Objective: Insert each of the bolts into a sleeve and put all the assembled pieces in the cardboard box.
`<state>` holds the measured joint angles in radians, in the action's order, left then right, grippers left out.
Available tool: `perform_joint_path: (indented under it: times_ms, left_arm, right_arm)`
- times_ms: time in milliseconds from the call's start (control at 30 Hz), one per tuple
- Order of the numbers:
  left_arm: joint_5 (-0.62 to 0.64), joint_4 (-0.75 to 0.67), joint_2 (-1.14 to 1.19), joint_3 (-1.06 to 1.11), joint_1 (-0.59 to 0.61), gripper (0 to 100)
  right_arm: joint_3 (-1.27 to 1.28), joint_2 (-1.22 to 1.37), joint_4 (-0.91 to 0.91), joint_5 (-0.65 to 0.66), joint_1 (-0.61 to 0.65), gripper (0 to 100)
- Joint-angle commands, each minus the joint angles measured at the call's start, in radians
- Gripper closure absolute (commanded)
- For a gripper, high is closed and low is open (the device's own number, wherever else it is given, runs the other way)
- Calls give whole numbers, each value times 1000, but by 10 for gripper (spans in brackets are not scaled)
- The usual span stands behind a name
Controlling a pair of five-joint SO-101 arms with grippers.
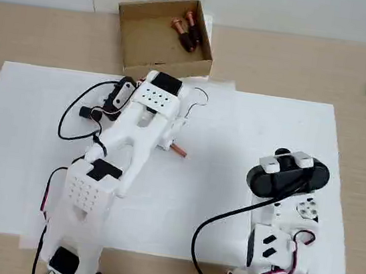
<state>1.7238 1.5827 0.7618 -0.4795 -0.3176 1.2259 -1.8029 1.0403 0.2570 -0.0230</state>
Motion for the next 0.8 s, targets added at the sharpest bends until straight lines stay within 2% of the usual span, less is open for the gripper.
perform_joint_path:
  times_ms: [0, 167, 500, 767]
  left_arm:
    - [2, 68, 46, -13, 11, 942]
    - [2, 167, 46, -162, 12, 941]
    - [-5, 170, 46, -377, 14, 942]
    - [-147, 170, 46, -575, 15, 943]
  right_arm:
    - [-11, -12, 1, 8, -8, 994]
    - [-11, -12, 1, 8, -8, 993]
    - [-11, -12, 1, 8, -8, 993]
    - [-11, -12, 1, 8, -7, 994]
